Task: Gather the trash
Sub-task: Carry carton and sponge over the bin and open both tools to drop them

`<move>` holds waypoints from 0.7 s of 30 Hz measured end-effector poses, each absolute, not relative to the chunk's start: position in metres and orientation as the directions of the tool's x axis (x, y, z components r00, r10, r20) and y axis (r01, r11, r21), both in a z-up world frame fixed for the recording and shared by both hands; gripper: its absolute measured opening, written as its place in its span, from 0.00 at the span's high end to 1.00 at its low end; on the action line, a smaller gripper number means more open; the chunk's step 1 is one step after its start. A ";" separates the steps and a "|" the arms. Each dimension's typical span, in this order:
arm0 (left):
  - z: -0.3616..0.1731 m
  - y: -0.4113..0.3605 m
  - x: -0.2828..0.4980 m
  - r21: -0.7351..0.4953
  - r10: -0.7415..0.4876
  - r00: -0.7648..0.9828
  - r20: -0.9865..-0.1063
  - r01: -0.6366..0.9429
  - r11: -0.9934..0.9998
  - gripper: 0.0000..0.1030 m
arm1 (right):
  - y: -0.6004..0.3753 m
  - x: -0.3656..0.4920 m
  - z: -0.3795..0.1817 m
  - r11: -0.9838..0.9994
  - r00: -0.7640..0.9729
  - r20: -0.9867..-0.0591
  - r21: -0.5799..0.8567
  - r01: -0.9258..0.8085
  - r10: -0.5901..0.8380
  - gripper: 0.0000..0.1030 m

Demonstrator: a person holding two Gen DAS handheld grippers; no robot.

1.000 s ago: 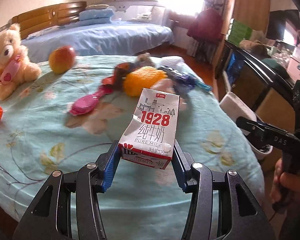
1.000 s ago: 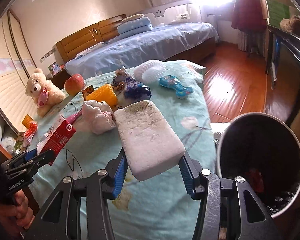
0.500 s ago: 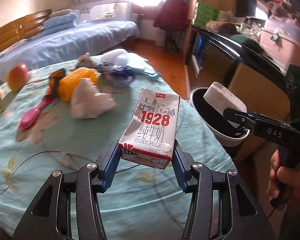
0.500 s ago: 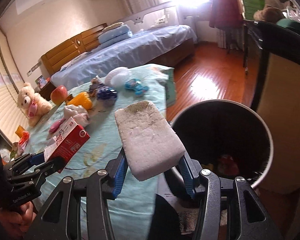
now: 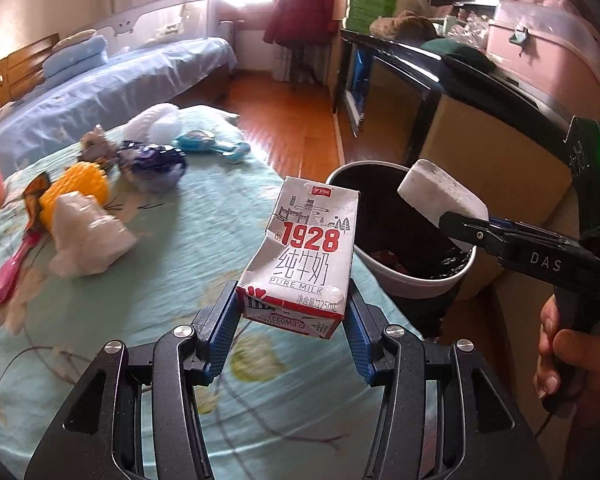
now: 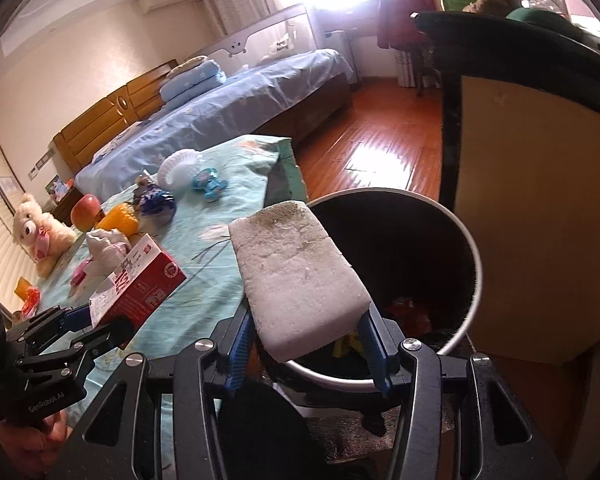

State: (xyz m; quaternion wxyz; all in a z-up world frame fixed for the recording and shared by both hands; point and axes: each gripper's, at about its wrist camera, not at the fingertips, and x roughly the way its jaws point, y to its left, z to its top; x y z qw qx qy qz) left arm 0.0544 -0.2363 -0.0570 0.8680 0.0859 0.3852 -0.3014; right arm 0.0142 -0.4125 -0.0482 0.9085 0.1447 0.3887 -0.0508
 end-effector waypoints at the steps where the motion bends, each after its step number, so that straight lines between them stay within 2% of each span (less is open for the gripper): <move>1: -0.057 -0.240 0.055 -0.082 -0.459 0.519 -0.721 0.594 0.800 0.53 | -0.415 0.014 -0.049 0.952 0.691 -0.722 0.223 0.209 0.017 0.52; 21: -0.059 -0.312 0.073 -0.074 -0.488 0.451 -0.748 0.673 0.736 0.53 | -0.469 0.013 -0.057 0.926 0.675 -0.737 0.239 0.292 -0.023 0.51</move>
